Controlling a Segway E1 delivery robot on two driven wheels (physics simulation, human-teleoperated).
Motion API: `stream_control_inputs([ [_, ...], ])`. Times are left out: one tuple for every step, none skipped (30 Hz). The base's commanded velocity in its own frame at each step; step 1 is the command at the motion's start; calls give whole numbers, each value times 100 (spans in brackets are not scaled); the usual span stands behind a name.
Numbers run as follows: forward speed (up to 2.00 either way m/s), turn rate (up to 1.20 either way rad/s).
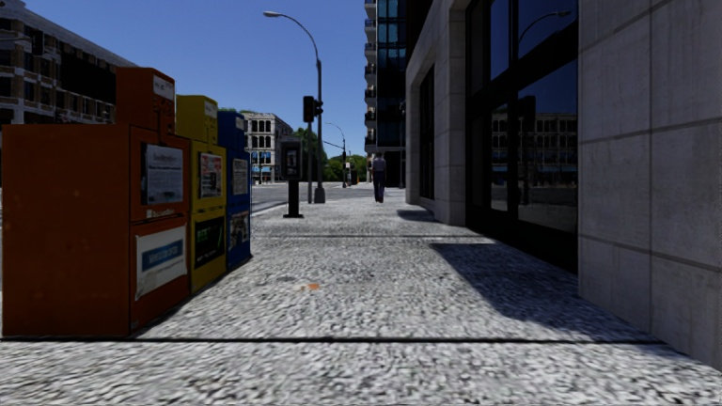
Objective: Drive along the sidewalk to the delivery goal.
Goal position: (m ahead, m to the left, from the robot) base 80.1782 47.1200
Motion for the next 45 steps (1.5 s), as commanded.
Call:
stream_control_inputs([
  [200,0],
  [200,0],
  [200,0],
  [200,0],
  [200,0],
  [200,0],
  [200,0],
  [200,0],
  [200,0],
  [200,0],
  [200,0],
  [200,0],
  [200,0],
  [200,0],
  [200,0],
  [200,0],
  [200,0],
  [200,0],
  [200,0],
  [200,0],
  [200,0],
  [200,0],
  [200,0],
  [200,0],
  [200,0],
  [200,0],
  [200,0],
  [200,0],
  [200,0],
  [200,0],
  [200,0],
  [200,0],
  [200,0],
  [200,0],
  [200,0],
  [200,0],
  [200,0],
  [200,15],
  [200,21],
  [200,24],
  [200,24],
  [200,33],
  [200,39],
  [200,44],
  [200,44],
])
